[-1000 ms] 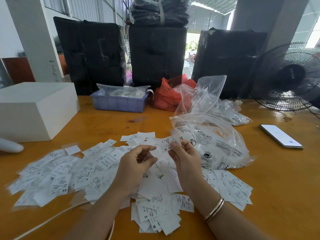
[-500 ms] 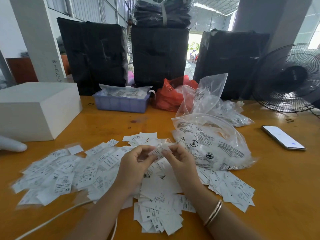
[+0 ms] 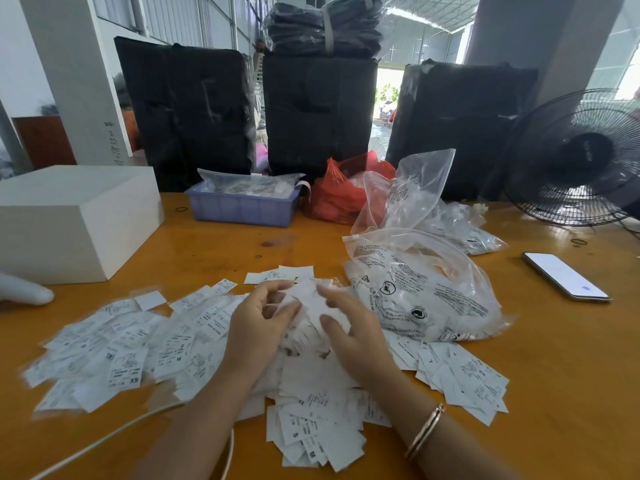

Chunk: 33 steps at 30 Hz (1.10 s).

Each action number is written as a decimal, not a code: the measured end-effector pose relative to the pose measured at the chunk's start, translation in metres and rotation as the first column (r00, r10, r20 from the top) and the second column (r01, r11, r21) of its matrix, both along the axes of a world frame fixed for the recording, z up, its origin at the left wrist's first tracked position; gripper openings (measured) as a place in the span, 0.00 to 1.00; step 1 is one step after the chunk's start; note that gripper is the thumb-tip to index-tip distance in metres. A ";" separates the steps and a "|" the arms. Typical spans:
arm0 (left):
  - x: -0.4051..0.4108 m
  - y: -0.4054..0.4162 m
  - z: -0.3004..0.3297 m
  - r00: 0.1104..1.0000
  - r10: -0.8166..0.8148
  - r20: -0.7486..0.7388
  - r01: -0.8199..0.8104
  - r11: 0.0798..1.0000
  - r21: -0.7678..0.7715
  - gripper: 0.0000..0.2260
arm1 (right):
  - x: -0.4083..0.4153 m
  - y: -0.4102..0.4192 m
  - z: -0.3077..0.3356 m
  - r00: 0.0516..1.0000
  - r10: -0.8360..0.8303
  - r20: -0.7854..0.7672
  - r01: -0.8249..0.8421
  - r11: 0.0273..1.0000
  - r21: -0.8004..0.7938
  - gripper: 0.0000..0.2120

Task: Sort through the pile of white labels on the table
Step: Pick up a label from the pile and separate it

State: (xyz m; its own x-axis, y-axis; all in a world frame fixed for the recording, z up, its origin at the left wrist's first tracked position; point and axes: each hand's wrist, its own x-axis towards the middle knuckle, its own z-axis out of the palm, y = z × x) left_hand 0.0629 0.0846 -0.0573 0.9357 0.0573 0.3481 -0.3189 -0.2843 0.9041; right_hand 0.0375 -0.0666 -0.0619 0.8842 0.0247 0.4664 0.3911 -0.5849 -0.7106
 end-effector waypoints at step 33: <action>0.002 -0.006 -0.016 0.910 -0.321 0.261 0.107 0.792 0.601 0.09 | 0.055 -0.093 0.049 0.879 -0.445 0.168 0.456 0.890 -0.028 0.09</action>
State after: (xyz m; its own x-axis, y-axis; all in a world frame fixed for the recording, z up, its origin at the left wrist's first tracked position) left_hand 0.0649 0.0789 -0.0735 0.7186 -0.4356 0.5420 -0.6823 -0.5920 0.4289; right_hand 0.0923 -0.1597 -0.0128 0.7249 -0.3244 0.6077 0.1751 -0.7664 -0.6180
